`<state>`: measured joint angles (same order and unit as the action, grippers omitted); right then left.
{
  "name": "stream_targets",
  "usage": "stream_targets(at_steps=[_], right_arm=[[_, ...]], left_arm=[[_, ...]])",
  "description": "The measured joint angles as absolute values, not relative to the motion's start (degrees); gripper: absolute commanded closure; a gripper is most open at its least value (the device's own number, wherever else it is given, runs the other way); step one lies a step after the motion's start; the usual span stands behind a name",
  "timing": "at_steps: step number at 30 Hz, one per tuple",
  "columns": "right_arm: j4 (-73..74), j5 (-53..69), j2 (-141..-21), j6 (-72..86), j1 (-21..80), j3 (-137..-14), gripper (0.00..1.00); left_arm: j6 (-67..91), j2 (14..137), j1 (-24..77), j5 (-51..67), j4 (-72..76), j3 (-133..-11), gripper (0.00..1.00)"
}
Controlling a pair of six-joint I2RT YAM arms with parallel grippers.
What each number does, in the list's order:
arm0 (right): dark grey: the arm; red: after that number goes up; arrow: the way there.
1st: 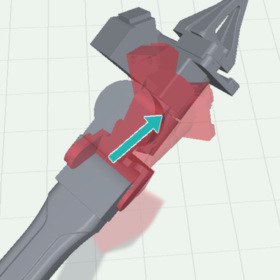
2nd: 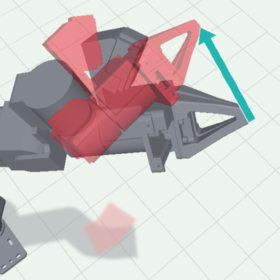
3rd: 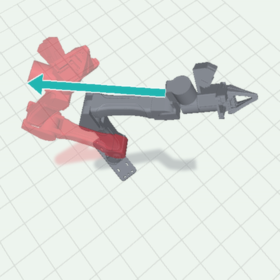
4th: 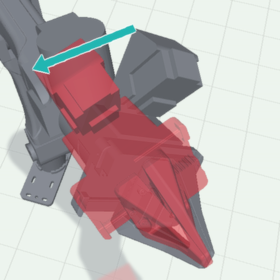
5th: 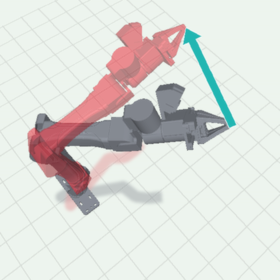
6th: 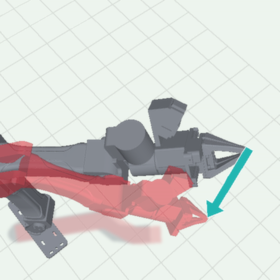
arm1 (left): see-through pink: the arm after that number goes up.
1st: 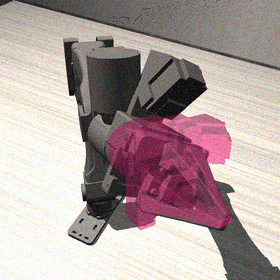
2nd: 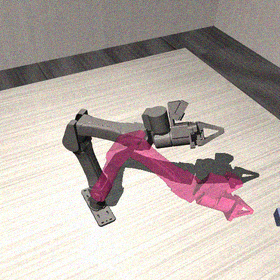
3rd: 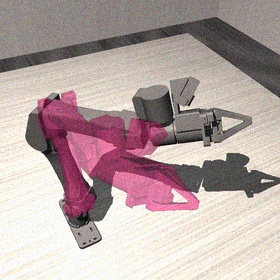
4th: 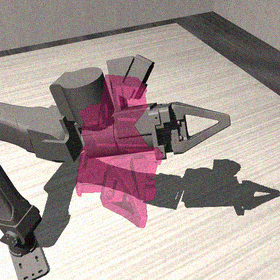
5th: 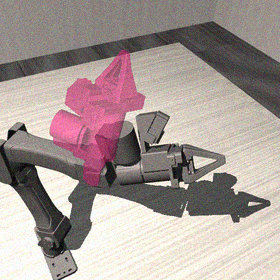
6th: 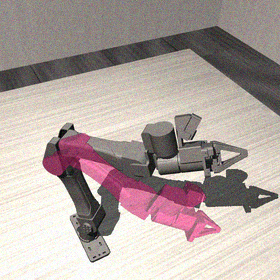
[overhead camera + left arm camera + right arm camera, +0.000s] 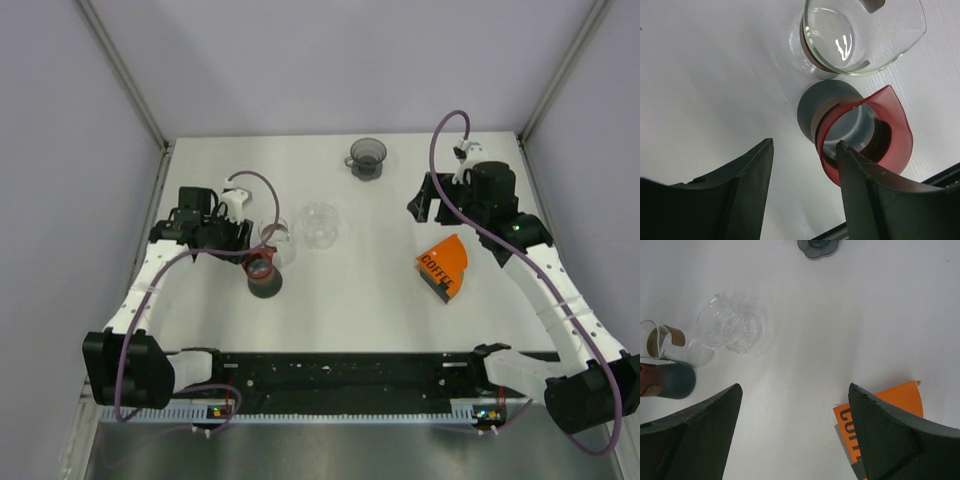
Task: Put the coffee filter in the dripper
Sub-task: Move the coffee server to the center of the board.
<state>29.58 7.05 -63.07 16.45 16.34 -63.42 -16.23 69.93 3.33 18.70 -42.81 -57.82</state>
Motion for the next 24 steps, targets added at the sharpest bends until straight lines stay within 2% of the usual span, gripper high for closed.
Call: stream_targets(at_steps=[2,4,7,8,16,20,24], right_arm=[[29.87,7.05,-63.07,16.29,16.34,-63.42,0.13],[29.89,7.16,-63.09,16.21,16.36,-63.42,0.13],[29.89,7.29,-63.24,16.14,16.36,-63.42,0.13],[29.87,7.49,-63.35,16.19,16.36,-63.42,0.13],[29.8,8.84,-63.55,16.14,16.62,-63.42,0.11],[29.36,8.12,-64.27,15.62,16.75,-63.4,0.11],[28.91,6.48,-67.72,15.53,16.75,-63.4,0.08]], left_arm=[[-17.15,69.91,3.95,18.63,-43.44,-56.99,0.49],[-18.0,69.91,4.73,18.81,-43.51,-55.83,0.66],[-18.35,69.91,5.85,19.22,-43.57,-53.93,0.97],[-18.57,69.91,6.24,19.38,-43.31,-53.76,1.0],[-19.2,66.98,12.97,20.29,-45.19,-52.9,1.0],[-19.0,65.76,21.93,18.55,-44.93,-53.36,1.0],[-17.67,71.05,33.39,13.98,-44.14,-58.17,1.0]])
